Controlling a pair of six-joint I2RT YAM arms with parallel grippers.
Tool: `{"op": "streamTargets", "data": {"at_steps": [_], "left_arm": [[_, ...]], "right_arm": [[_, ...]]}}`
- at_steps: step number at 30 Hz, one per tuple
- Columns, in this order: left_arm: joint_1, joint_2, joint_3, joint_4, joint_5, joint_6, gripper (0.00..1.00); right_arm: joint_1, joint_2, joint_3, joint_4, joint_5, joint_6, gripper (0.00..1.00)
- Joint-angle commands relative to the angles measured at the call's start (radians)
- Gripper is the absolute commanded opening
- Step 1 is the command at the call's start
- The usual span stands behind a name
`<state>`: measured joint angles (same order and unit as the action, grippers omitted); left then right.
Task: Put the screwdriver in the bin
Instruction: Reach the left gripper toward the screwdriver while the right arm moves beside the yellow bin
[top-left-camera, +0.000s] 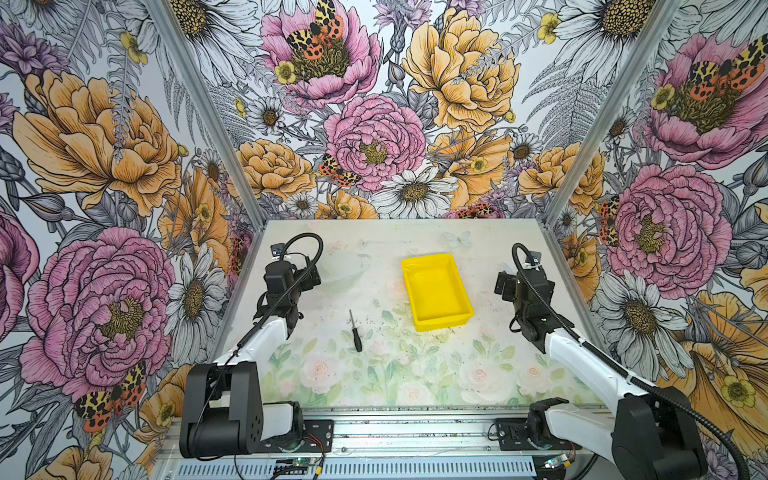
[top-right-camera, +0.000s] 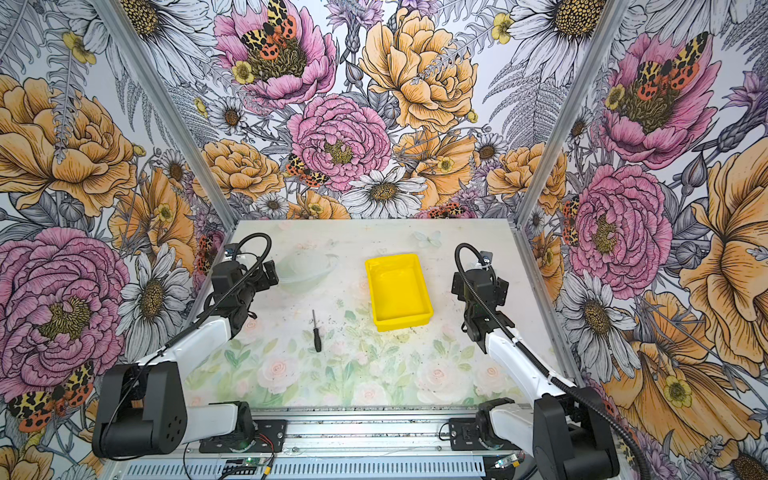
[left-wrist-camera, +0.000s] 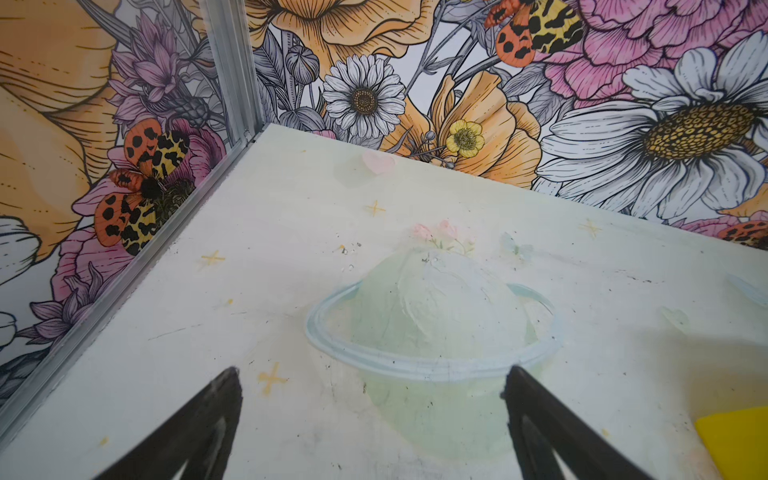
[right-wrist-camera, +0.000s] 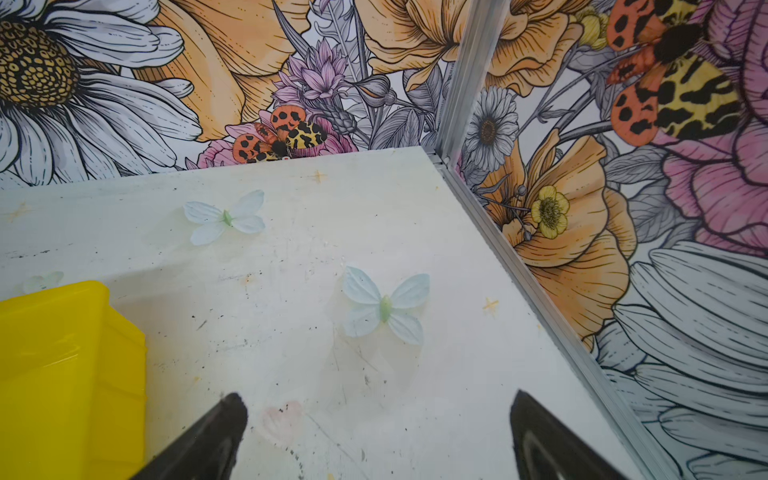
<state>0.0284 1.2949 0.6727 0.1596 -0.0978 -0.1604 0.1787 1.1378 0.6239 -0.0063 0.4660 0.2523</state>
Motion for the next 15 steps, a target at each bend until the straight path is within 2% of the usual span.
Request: {"op": "streamTargets", "data": {"at_steps": [1,4,7,15], "left_arm": [[-0.006,-0.036,0.050,-0.201,0.004,-0.084,0.99],[-0.023,-0.062,0.084,-0.287,0.010,-0.112,0.98],[-0.053,-0.090,0.109,-0.373,-0.005,-0.130,0.99],[-0.163,-0.092,0.213,-0.640,-0.007,-0.254,0.99]], "right_arm": [[0.017,-0.032,0.055,-0.205,0.042,0.087,0.99],[0.034,-0.054,0.087,-0.256,0.010,0.116,0.99],[0.041,-0.054,0.128,-0.298,-0.088,0.139,0.99],[0.071,0.061,0.301,-0.513,-0.281,0.128,0.99]]}}
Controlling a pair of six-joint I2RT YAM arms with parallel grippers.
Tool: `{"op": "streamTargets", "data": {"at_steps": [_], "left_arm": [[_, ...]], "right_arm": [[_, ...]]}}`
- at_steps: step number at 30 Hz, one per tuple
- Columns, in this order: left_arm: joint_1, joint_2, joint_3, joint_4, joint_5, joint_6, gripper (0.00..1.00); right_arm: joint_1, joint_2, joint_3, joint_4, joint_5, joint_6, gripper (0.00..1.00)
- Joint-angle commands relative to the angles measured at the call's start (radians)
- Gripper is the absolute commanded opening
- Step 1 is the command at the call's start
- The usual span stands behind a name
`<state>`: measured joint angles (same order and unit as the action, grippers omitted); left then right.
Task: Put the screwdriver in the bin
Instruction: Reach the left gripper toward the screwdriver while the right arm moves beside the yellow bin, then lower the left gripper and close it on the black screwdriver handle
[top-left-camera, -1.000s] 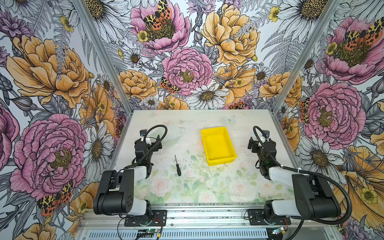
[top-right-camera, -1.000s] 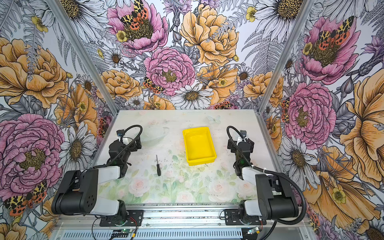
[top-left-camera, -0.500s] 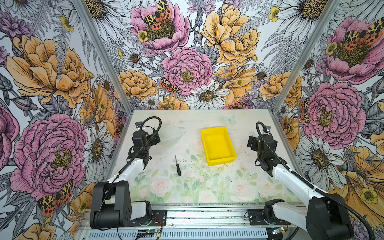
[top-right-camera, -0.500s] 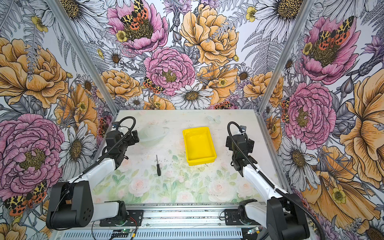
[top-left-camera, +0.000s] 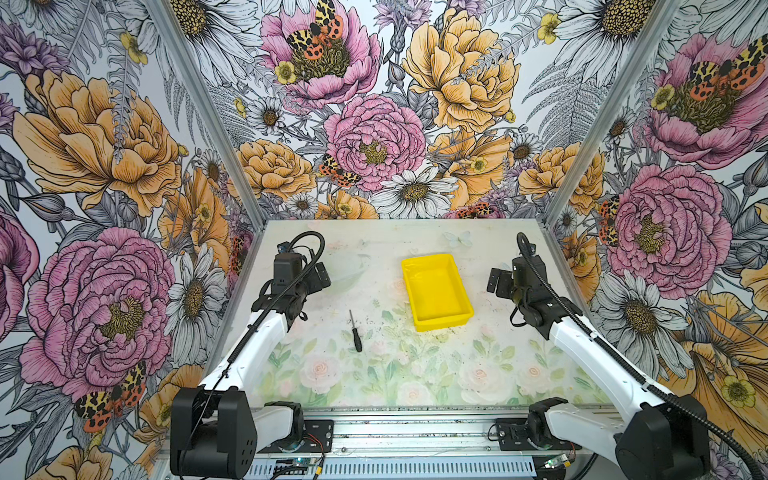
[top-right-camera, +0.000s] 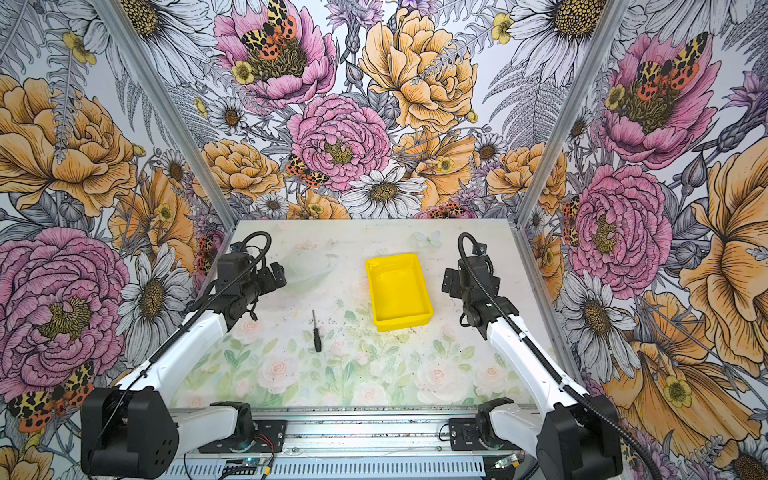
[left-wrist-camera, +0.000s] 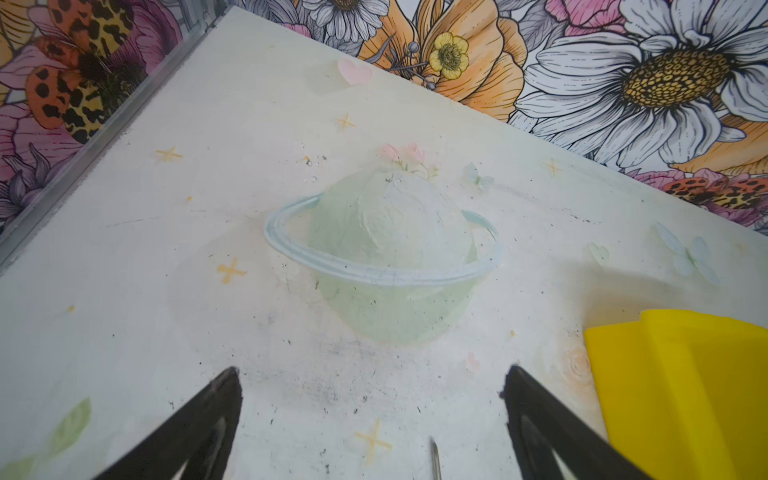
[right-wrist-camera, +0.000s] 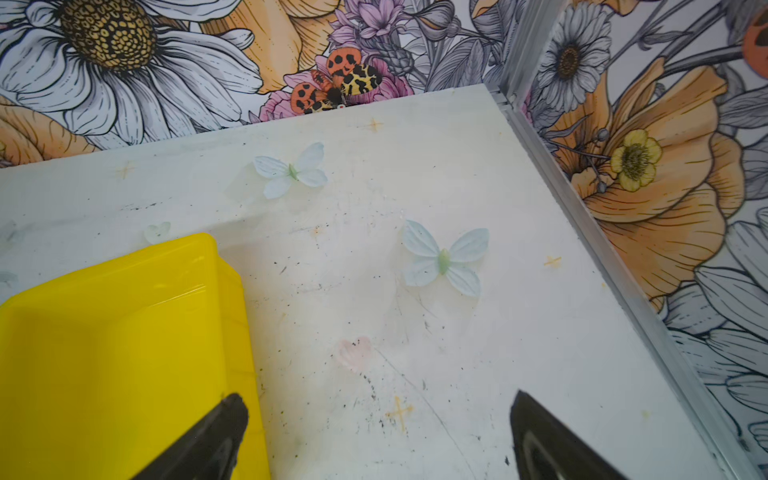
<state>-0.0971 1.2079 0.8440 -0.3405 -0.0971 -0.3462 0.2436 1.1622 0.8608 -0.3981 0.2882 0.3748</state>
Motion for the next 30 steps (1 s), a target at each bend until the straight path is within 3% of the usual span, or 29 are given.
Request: {"op": "streamTargets", "data": {"at_steps": [1,7,22,30], "left_arm": [[-0.059,-0.002,0.054,-0.161,-0.018,-0.082,0.99],[-0.179,0.022,0.129,-0.305,-0.081,-0.190,0.99],[-0.389,0.073,0.062,-0.392,-0.146,-0.468,0.97],[-0.433,0.135,0.042,-0.391,-0.120,-0.487,0.90]], "right_arm": [[0.005,0.052,0.085,-0.141,-0.130,-0.003,0.99],[0.027,0.123,0.174,-0.221,-0.286,-0.008,1.00],[0.097,0.100,0.190,-0.255,-0.385,-0.061,1.00],[0.107,0.148,0.234,-0.249,-0.394,-0.119,1.00]]}}
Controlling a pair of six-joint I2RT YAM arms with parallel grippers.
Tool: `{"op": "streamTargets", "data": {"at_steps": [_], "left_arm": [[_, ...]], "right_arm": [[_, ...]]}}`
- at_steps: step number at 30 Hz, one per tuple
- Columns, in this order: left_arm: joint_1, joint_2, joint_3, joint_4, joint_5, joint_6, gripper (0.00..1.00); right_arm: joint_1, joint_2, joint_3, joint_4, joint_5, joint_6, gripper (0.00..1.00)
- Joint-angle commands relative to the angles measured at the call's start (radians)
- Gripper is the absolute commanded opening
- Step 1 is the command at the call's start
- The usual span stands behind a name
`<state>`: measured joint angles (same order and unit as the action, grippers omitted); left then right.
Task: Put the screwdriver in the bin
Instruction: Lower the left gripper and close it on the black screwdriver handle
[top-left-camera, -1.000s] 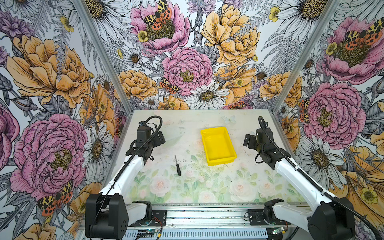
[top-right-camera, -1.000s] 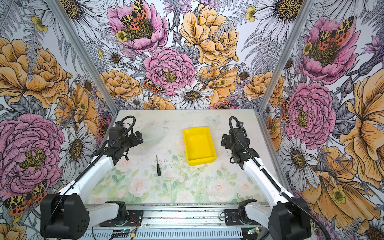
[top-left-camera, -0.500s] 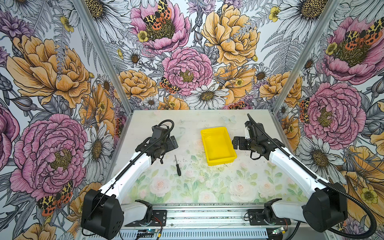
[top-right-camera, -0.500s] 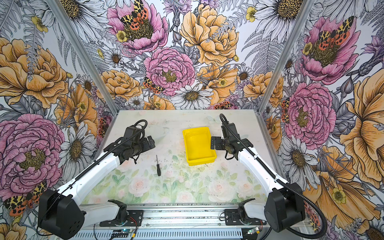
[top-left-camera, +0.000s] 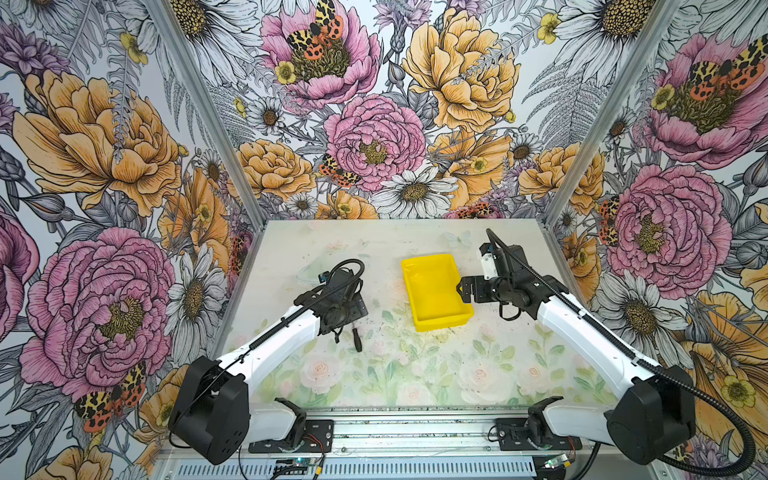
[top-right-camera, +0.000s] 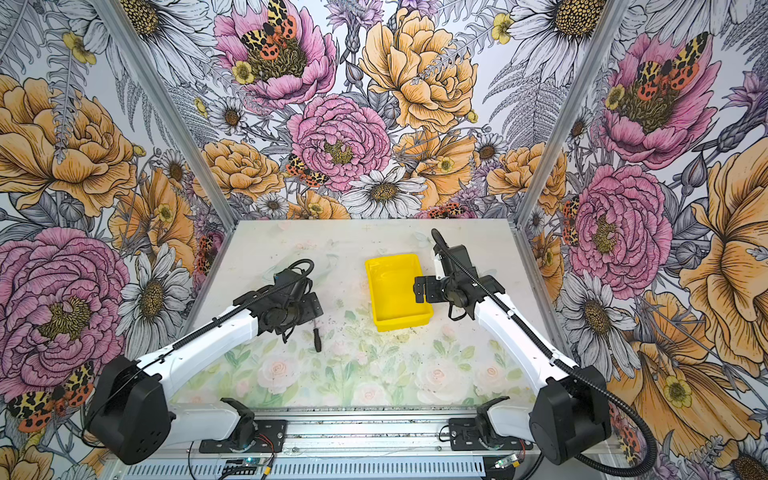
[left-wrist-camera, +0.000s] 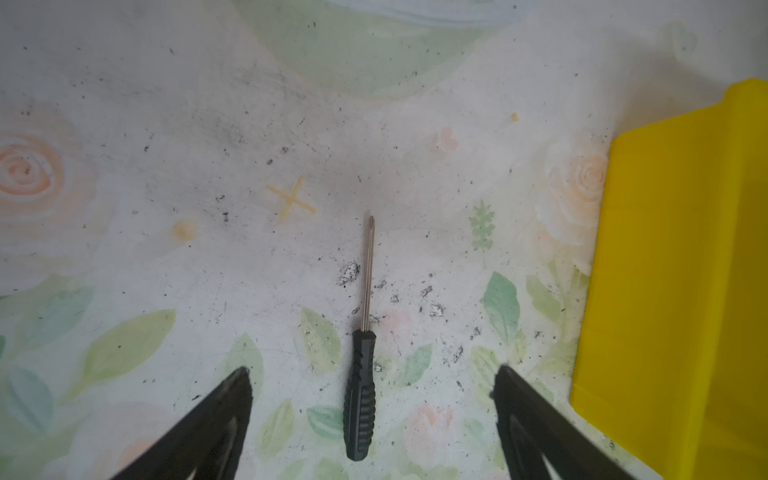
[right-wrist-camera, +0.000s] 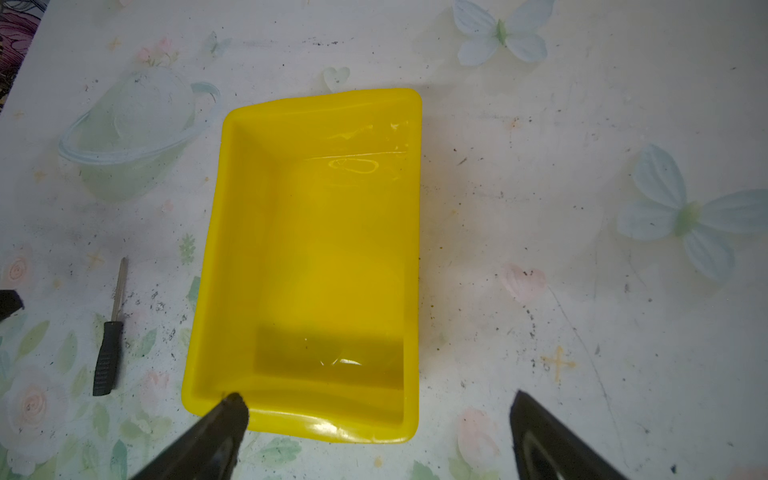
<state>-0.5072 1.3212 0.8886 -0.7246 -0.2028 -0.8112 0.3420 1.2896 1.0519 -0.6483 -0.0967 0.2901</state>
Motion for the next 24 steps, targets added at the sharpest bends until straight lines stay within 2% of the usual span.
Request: {"op": "streamTargets", "data": {"at_steps": [1,11,21,24], "left_arm": [[-0.035,0.034,0.001,-0.007,-0.018,-0.022,0.88],[-0.110,0.151,0.008,-0.004,-0.014,-0.049,0.75],[-0.149,0.272,0.039,-0.002,-0.014,-0.072,0.64],[-0.156,0.292,0.042,-0.002,-0.014,-0.087,0.57]], "right_arm": [[0.009,0.028,0.051,0.002,-0.011,-0.037,1.00],[0.009,0.019,0.054,0.000,-0.029,-0.047,0.99],[0.012,0.000,0.044,0.001,-0.031,-0.057,0.99],[0.012,0.001,0.036,0.001,-0.031,-0.054,0.99]]}}
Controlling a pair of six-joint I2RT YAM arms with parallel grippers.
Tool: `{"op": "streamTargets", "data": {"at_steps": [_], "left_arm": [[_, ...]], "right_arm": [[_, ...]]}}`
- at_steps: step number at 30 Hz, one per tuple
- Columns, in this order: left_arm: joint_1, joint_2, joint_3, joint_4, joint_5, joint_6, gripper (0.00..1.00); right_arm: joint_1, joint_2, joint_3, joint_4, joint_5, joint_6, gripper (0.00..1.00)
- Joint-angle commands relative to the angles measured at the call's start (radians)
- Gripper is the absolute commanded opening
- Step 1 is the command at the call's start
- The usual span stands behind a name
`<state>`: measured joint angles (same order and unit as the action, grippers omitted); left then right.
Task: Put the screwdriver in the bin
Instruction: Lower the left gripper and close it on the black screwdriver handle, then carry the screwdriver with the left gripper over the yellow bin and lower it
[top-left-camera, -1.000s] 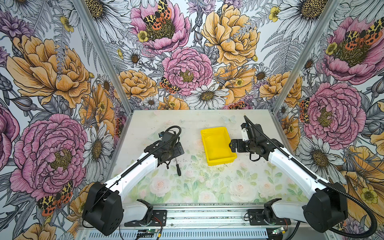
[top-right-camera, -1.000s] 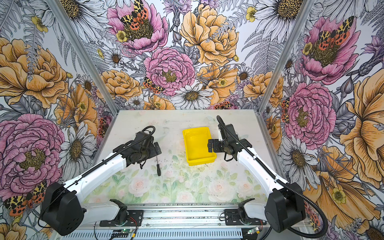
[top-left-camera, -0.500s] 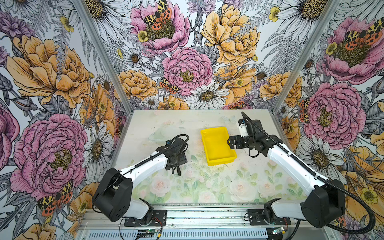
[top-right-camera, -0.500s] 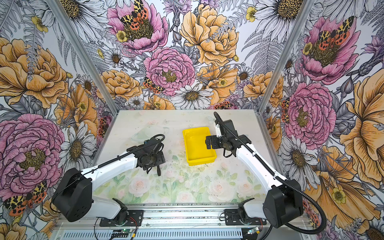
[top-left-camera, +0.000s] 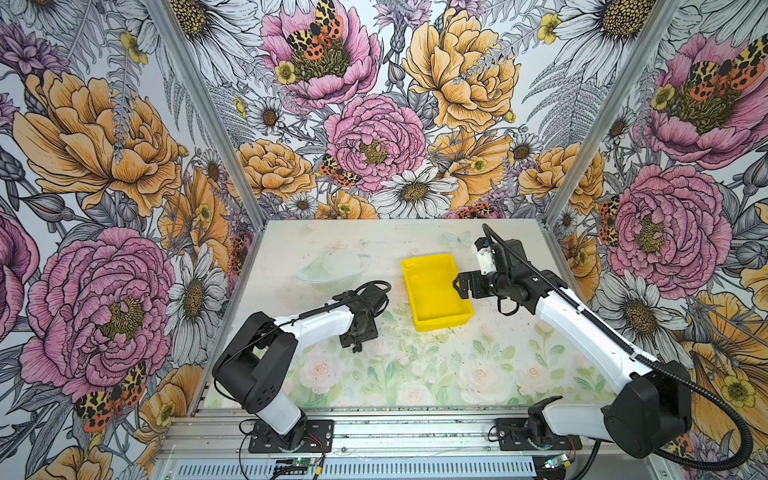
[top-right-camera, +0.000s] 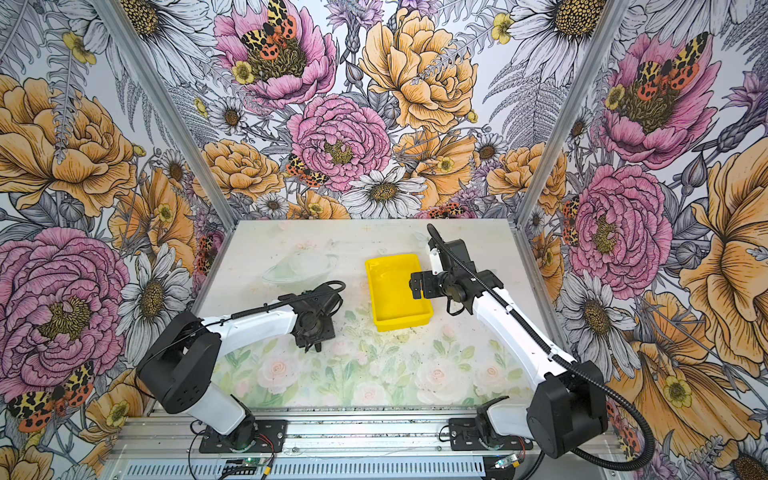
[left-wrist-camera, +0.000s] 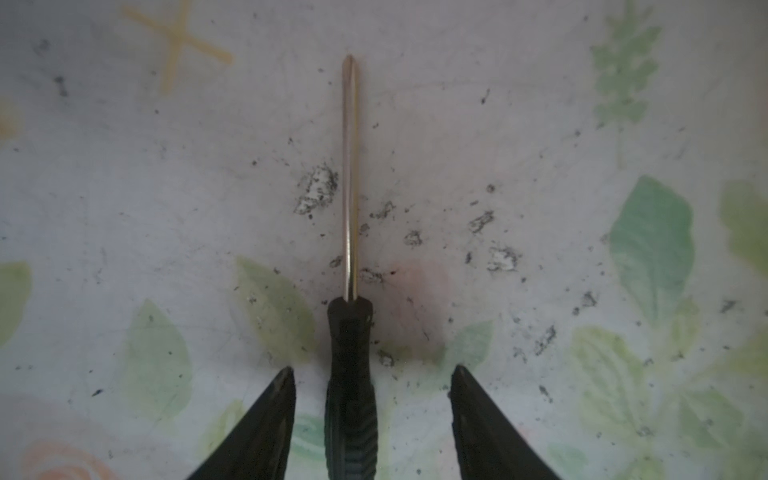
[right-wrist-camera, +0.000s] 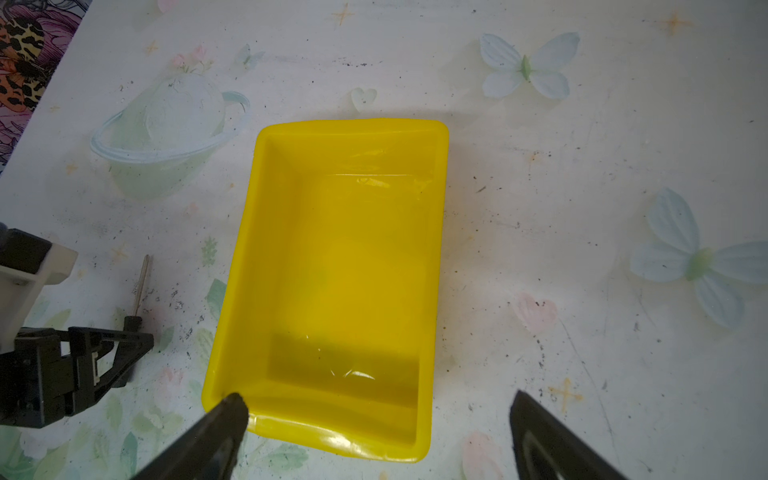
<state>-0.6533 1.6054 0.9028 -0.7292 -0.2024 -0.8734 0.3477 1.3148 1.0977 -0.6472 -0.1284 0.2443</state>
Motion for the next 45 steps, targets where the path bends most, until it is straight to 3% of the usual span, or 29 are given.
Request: {"op": "streamTargets", "data": {"at_steps": [1,30,45], "left_arm": [[-0.013,0.011,0.027,0.003,-0.014,-0.029,0.55],[-0.048,-0.023,0.010,-0.001,0.013,-0.075,0.10],[-0.066,-0.114,0.135,0.006,0.001,-0.040,0.09]], "right_arm": [[0.006,-0.026,-0.013,0.001,0.001,-0.008,1.00],[0.004,-0.069,-0.037,0.004,0.022,-0.036,0.99],[-0.004,-0.078,-0.055,0.011,0.036,0.006,1.00]]}}
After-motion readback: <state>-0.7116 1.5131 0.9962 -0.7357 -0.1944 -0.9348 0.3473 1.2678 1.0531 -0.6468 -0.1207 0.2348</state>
